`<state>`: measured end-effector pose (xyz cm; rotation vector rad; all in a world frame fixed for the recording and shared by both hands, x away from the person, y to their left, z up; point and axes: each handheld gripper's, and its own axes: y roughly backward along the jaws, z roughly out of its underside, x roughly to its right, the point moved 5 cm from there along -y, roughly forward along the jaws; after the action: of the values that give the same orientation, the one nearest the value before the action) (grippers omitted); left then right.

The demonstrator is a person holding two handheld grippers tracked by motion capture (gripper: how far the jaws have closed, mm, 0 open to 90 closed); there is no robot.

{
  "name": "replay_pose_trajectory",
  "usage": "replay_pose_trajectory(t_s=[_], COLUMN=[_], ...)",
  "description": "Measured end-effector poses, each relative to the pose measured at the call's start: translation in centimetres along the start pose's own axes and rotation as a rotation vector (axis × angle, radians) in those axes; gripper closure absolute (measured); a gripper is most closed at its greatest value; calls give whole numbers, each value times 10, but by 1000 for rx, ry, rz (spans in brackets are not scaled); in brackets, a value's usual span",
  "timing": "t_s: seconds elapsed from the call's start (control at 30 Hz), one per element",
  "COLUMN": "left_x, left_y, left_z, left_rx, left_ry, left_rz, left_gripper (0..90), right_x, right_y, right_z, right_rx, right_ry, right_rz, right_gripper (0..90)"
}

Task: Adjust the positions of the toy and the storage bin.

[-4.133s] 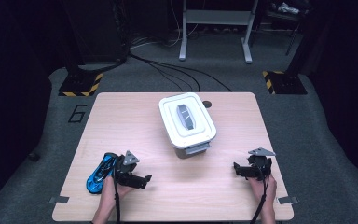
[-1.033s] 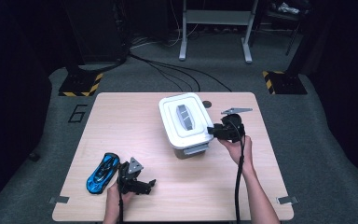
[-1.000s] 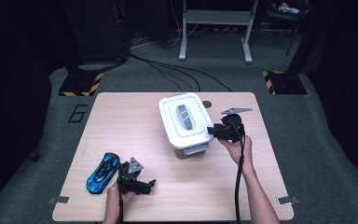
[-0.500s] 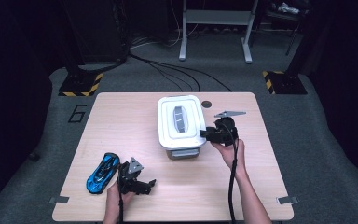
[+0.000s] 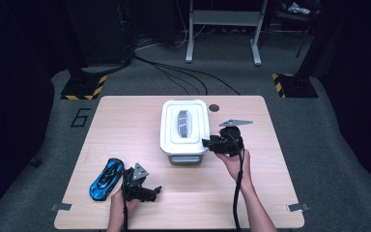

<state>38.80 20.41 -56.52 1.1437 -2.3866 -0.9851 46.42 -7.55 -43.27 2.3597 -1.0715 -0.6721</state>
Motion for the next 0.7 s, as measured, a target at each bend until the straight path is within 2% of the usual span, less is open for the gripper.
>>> replay_pose_trajectory(t_s=[0.1, 0.2, 0.53, 0.7], left_x=[0, 0, 0, 0], left_y=[0, 0, 0, 0], left_z=[0, 0, 0, 0], left_rx=[0, 0, 0, -1], left_ry=[0, 0, 1, -2], left_rz=[0, 0, 0, -1], left_gripper=[4, 4, 4, 4], right_x=[-4, -6, -19, -29], right_y=[3, 3, -1, -9], right_z=[2, 2, 5, 3], right_rx=[-14, -19, -10, -10], right_ry=[15, 10, 20, 29], right_rz=[8, 5, -33, -63], right_gripper=[567, 572, 579, 579])
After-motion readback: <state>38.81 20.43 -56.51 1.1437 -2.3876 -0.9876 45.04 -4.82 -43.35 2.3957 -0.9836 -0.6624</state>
